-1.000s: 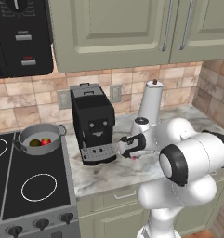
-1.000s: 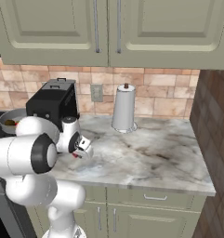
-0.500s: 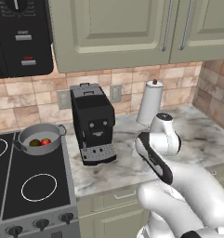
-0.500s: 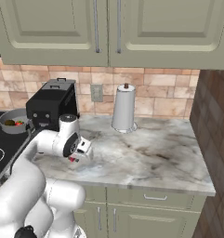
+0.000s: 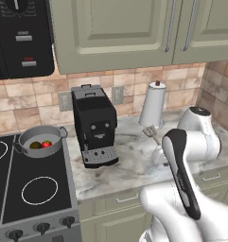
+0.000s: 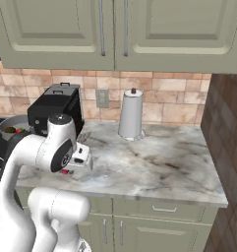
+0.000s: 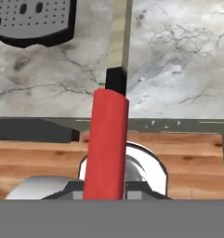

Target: Put the tomato and avocado in the pot. Retrieve the spatula and lightly stir the vegetables in the pot.

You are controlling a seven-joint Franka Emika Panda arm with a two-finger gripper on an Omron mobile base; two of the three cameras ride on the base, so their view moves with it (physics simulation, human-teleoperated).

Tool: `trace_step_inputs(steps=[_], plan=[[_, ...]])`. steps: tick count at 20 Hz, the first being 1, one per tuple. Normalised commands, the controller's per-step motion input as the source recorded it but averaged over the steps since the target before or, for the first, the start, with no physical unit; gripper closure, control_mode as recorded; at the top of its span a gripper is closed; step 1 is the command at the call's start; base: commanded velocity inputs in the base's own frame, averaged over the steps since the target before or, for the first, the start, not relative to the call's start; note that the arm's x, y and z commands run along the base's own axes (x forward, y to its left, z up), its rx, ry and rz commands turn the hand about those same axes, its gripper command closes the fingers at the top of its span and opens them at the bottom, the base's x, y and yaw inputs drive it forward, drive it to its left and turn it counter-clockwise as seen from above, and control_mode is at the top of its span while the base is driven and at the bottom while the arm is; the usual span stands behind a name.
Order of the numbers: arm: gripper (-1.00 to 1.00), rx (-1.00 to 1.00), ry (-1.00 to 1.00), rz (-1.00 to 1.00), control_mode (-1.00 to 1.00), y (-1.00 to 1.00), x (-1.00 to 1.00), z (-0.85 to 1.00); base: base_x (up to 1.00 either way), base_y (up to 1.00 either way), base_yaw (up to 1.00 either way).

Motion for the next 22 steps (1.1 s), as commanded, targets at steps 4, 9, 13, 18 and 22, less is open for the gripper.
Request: trace_step_inputs(steps=[4,9,13,18,22], plan=[[1.0,0.0,0.0,0.06,-1.0,0.0,-0.67,0.99,0.0,0.0,0.0],[1.0,0.0,-0.02,0.0,-1.0,0.0,-0.69,0.28,0.0,0.0,0.0],[1.0,0.0,0.0,0.0,-1.0,0.0,0.0,0.0,0.0,0.0,0.0],[1.0,0.0,0.0,0.0,-1.0,0.0,0.0,0.0,0.0,0.0,0.0],[1.0,0.0,0.0,0.0,1.0,0.0,0.0,0.0,-0.14,0.0,0.0]])
